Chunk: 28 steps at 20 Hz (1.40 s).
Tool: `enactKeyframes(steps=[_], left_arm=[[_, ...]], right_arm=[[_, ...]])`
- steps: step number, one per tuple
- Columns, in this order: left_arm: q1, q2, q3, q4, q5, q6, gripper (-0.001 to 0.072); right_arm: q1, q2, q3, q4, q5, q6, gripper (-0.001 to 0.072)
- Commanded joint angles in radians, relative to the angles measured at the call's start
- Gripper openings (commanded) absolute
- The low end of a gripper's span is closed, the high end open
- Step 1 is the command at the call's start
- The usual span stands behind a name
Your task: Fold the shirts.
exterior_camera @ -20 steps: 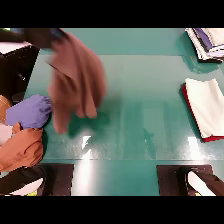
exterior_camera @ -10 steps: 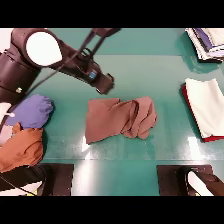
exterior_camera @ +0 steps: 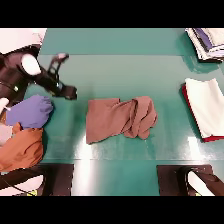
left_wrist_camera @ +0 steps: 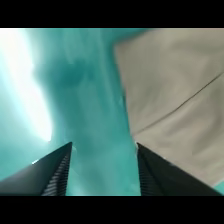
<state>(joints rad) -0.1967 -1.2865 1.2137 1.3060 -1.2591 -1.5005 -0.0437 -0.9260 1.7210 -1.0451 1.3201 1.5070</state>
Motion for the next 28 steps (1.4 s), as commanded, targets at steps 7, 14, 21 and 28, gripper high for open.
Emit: enactKeyframes(steps=[7,14,21,28], left_arm=[[0.036,0.0,-0.432,-0.393,0.23,0.132,0.048],[0.034,-0.012,-0.46,-0.502,0.291,0.2,0.0479],[0.034,-0.031,-0.459,-0.536,0.299,0.225,0.0029],[0.137,0.068,-0.191,-0.474,0.197,0.225,0.0021]], right_arm=[[0.001,-0.081,0.0,0.034,0.027,0.0,0.0017],[0.001,-0.08,0.0,0.033,0.033,0.0,0.0017],[0.001,-0.081,-0.001,0.033,0.085,0.0,0.0017],[0.0,0.027,-0.351,-0.008,0.176,0.0,0.0017]])
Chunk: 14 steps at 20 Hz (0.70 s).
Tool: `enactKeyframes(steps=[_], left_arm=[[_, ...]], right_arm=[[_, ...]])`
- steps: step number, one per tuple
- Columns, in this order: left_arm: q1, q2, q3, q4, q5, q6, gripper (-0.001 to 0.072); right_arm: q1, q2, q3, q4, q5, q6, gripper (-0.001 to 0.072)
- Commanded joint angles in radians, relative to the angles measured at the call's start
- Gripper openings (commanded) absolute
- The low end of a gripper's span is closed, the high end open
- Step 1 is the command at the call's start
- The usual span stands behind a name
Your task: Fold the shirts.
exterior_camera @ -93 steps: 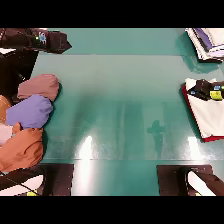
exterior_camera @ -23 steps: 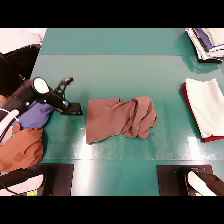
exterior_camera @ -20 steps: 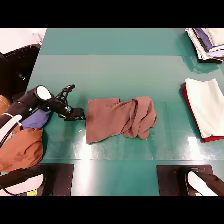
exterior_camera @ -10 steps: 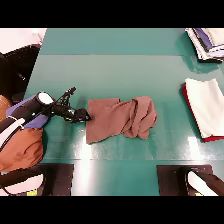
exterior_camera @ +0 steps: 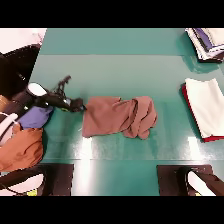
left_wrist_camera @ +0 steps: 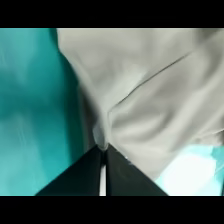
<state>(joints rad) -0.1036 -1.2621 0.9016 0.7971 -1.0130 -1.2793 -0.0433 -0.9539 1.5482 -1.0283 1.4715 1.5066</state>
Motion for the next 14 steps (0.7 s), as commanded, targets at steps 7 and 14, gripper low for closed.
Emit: enactKeyframes(steps=[7,14], left_arm=[[0.082,0.061,0.307,0.064,-0.087,0.004,0.0021],[0.082,0.061,0.305,0.091,-0.087,0.004,0.0021]], right_arm=[[0.0,0.092,-0.906,0.0,-0.211,0.002,0.0407],[0.156,-0.198,-0.96,0.199,-0.501,-0.098,0.0405]])
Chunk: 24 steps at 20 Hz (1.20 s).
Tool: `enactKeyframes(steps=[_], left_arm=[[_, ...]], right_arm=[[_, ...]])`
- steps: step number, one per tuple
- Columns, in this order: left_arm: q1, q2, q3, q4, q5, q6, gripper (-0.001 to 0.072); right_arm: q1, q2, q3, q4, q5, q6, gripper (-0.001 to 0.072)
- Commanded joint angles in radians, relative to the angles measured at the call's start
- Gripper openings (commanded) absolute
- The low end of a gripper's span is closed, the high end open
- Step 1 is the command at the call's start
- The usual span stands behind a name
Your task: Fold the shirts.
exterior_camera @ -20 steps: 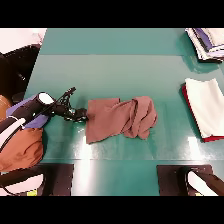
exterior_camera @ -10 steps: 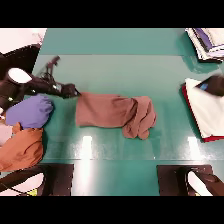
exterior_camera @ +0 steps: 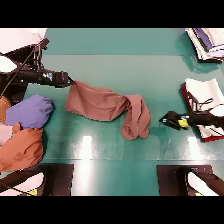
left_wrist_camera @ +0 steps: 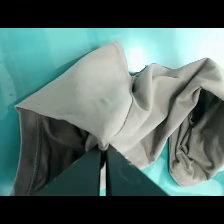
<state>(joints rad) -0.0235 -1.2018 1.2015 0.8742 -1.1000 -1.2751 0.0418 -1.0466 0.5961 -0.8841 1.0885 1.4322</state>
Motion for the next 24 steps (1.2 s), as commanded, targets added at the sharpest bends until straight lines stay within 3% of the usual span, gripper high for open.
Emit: enactKeyframes(steps=[1,3,8,13,20,24], left_arm=[[0.002,0.0,0.005,0.015,0.0,0.0,0.0022],[0.002,0.0,0.005,0.017,0.001,0.0,0.0022],[0.002,0.003,0.008,0.036,0.0,0.0,0.0021],[0.002,0.004,0.243,0.141,-0.119,-0.036,0.0021],[0.002,0.005,0.856,0.139,-0.233,-0.107,0.0021],[0.002,0.157,0.915,0.14,-0.124,-0.132,0.0021]], right_arm=[[0.111,-0.151,0.027,0.054,-0.13,-0.024,0.0406],[0.174,-0.234,0.105,0.053,-0.15,-0.024,0.0404],[0.234,-0.368,0.282,-0.011,-0.134,-0.024,0.0017],[0.144,-0.22,0.503,-0.193,-0.003,-0.022,0.0016],[-0.055,0.174,0.855,-0.217,0.026,-0.023,0.0016],[-0.13,0.294,1.022,-0.217,0.1,-0.023,0.0015]])
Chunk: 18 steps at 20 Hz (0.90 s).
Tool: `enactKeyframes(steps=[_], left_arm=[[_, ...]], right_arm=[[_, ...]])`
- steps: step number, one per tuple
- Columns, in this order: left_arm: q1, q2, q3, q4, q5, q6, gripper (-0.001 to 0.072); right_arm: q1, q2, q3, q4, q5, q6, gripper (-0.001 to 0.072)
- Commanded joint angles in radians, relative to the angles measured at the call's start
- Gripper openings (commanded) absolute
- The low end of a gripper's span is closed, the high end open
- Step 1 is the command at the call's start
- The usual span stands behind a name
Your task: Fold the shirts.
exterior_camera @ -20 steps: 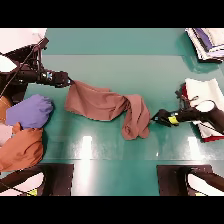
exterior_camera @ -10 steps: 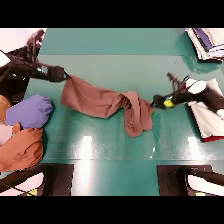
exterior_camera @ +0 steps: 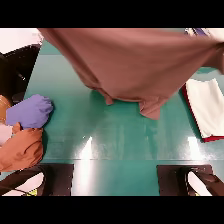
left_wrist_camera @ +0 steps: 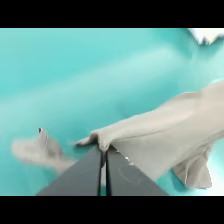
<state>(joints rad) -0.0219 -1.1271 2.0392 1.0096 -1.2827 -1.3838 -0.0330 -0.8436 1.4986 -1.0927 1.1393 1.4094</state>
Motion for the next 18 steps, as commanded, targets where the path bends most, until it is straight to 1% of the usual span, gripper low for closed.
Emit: enactKeyframes(steps=[1,3,6,9,11,12,15,18], left_arm=[[0.0,0.125,0.077,0.005,0.087,-0.023,0.0021],[0.0,0.214,0.077,0.005,0.16,-0.023,0.002],[0.0,0.303,0.077,0.005,0.256,-0.022,0.002],[0.0,0.309,0.087,0.026,0.262,-0.022,0.002],[0.0,0.296,0.045,0.092,0.26,-0.023,0.002],[0.0,0.282,0.008,0.134,0.258,-0.023,0.002],[0.0,0.194,-0.106,0.177,0.203,-0.026,0.0021],[0.0,0.024,-0.19,0.183,0.113,-0.026,0.0021]], right_arm=[[-0.072,0.107,0.158,-0.009,0.068,0.0,0.0015],[-0.12,0.13,0.242,-0.01,0.108,0.0,0.0015],[-0.203,0.117,0.371,-0.008,0.173,-0.001,0.0015],[-0.259,0.052,0.518,-0.006,0.274,-0.001,0.0015],[-0.263,-0.004,0.587,0.004,0.314,0.0,0.0014],[-0.263,-0.037,0.603,0.032,0.321,0.0,0.0014],[-0.261,-0.118,0.507,0.092,0.328,0.002,0.0014],[-0.195,-0.237,0.339,0.095,0.333,0.003,0.0014]])
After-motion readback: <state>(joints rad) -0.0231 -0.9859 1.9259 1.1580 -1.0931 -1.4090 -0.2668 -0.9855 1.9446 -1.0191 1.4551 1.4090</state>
